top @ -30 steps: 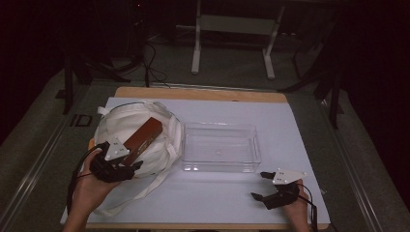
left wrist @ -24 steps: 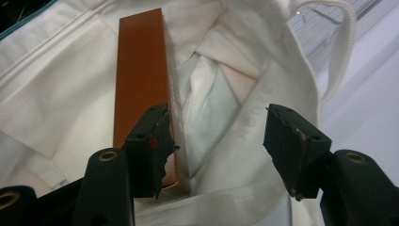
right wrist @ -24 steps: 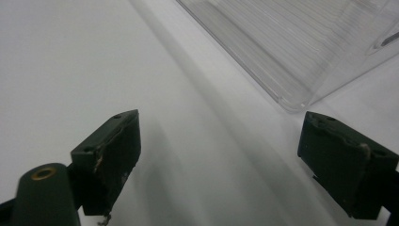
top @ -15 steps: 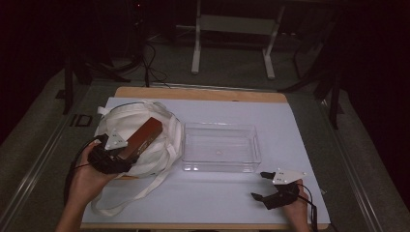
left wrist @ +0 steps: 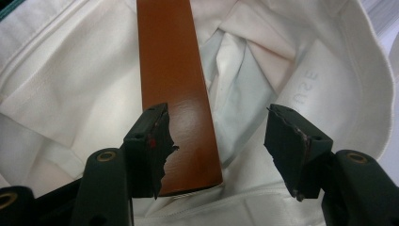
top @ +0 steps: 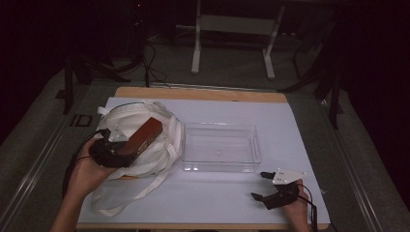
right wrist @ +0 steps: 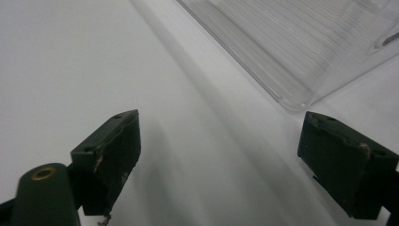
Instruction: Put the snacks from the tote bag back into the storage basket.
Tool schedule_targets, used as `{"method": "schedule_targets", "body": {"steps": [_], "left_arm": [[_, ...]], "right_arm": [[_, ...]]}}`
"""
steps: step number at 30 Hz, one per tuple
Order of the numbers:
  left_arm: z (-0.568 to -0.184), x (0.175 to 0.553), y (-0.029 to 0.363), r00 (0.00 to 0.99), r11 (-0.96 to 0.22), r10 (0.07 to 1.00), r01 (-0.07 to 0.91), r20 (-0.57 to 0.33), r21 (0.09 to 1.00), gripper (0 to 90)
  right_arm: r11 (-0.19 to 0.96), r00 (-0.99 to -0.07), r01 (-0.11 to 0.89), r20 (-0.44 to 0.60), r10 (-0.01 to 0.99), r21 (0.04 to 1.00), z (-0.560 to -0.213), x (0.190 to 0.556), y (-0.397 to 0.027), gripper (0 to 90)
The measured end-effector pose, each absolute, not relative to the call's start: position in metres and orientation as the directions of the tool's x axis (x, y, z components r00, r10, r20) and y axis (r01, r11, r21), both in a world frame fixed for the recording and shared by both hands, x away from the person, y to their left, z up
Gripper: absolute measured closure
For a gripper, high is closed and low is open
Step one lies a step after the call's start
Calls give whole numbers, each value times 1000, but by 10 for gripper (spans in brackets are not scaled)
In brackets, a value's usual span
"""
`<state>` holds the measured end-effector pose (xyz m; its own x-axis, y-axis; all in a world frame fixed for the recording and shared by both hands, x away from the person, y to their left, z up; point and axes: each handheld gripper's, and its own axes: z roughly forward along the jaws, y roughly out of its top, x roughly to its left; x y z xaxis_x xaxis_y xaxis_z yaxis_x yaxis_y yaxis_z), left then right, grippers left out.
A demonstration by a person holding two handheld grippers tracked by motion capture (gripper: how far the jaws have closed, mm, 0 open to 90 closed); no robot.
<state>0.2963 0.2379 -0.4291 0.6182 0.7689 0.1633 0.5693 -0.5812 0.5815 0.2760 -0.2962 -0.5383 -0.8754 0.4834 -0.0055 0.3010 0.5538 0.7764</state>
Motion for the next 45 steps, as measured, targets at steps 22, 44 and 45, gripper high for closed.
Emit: {"method": "schedule_targets", "body": {"steps": [22, 44, 45], "left_arm": [[-438, 319, 237, 608, -618, 771, 641, 191, 455, 311], [-446, 342, 238, 595, -599, 793, 726, 130, 338, 350], [-447, 342, 238, 594, -598, 795, 729, 127, 332, 352]], "right_arm": [[557, -877, 299, -7, 480, 775, -538, 276, -296, 138], [568, -879, 295, -15, 477, 768, -539, 276, -295, 138], [568, -879, 295, -15, 477, 768, -539, 276, -295, 138]]}}
